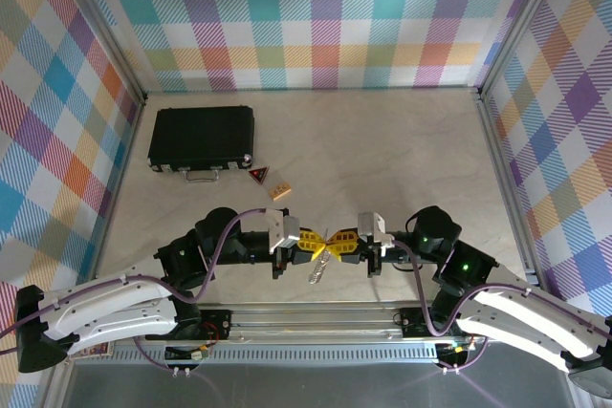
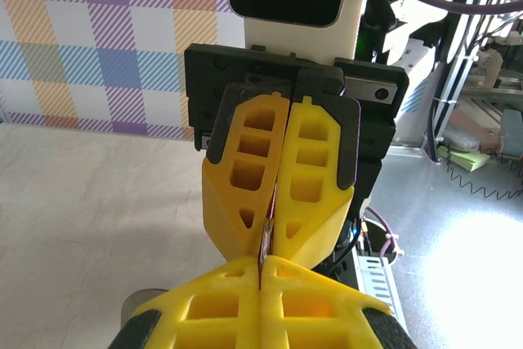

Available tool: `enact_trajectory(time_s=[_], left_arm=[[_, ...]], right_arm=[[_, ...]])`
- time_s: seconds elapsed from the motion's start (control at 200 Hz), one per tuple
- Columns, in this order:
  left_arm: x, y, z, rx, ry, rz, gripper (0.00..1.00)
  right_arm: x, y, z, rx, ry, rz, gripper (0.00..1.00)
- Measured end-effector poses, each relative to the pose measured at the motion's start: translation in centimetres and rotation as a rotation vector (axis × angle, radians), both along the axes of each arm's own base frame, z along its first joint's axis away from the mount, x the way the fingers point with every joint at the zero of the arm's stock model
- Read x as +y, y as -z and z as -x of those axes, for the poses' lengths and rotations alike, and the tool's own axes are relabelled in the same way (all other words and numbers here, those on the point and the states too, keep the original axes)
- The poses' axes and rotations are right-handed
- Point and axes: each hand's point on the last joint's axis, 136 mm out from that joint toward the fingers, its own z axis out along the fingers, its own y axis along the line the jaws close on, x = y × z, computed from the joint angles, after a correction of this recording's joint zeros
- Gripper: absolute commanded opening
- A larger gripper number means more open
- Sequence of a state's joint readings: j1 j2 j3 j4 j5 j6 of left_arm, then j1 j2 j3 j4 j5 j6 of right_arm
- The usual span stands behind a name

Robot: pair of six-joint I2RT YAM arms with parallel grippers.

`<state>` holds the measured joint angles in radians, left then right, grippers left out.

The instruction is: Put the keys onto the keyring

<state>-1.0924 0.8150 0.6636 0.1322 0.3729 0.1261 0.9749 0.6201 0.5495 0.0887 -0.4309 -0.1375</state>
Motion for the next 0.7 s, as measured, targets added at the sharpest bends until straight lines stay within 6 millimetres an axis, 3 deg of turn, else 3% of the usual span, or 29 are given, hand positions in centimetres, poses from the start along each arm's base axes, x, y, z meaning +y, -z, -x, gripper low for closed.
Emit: enact_trajectory(time_s=[0.115, 0.195, 0.355, 0.7], left_arm=[[0.2, 0.3, -0.4, -0.008, -0.026, -0.036, 0.13], [0.6, 1.2, -1.1, -0.029, -0.071, -0.091, 0.17], [1.3, 2.4, -2.3, -0.069, -0.127, -0.219, 0.17], [0.8, 3.9, -2.5, -0.091, -0.091, -0.357, 0.15]], right_arm=[[0.3, 0.6, -0.5, 0.01, 0.02, 0.022, 0.0], [0.8, 1.5, -1.2, 0.033, 0.032, 0.07, 0.0], [1.5, 3.2, -1.7, 0.072, 0.037, 0.136, 0.0], [1.6, 4.7, -1.9, 0.108, 0.043, 0.193, 0.0]])
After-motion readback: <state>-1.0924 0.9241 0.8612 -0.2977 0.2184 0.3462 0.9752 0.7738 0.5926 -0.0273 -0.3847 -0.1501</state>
